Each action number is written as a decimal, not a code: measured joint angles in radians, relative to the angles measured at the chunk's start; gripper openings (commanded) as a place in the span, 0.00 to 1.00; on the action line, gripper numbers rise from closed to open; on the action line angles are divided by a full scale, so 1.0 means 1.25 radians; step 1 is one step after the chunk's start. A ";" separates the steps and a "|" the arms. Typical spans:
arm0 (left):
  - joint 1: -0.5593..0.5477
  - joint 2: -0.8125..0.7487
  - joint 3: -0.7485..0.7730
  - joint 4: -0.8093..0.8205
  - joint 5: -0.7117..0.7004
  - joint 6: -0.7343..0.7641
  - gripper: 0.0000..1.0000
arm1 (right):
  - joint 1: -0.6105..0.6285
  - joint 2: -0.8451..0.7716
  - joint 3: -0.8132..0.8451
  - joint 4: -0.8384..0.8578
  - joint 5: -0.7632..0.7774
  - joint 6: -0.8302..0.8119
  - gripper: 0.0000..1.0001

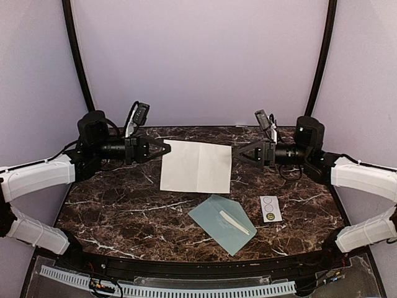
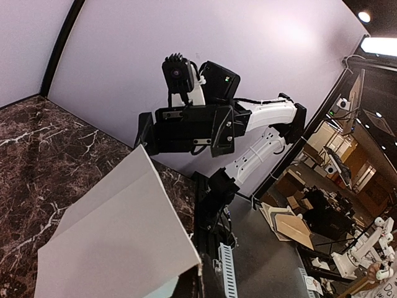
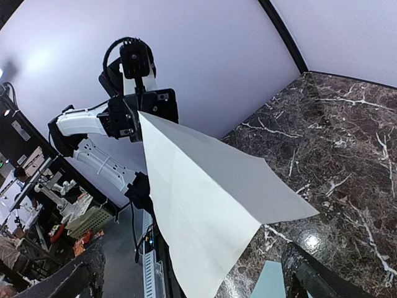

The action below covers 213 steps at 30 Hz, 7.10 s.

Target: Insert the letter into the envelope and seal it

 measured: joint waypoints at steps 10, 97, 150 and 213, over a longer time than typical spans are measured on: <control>0.000 0.000 0.002 0.013 0.045 -0.023 0.00 | 0.042 0.038 -0.017 -0.005 0.074 -0.053 0.98; -0.017 0.087 0.092 -0.369 -0.038 0.266 0.43 | 0.213 0.288 0.332 -0.424 0.068 -0.339 0.00; 0.042 -0.020 0.008 -0.197 -0.129 0.153 0.00 | 0.211 0.214 -0.016 0.272 0.230 0.092 0.00; -0.087 0.017 0.010 -0.081 -0.062 0.065 0.78 | 0.191 0.132 0.133 -0.021 0.076 -0.102 0.00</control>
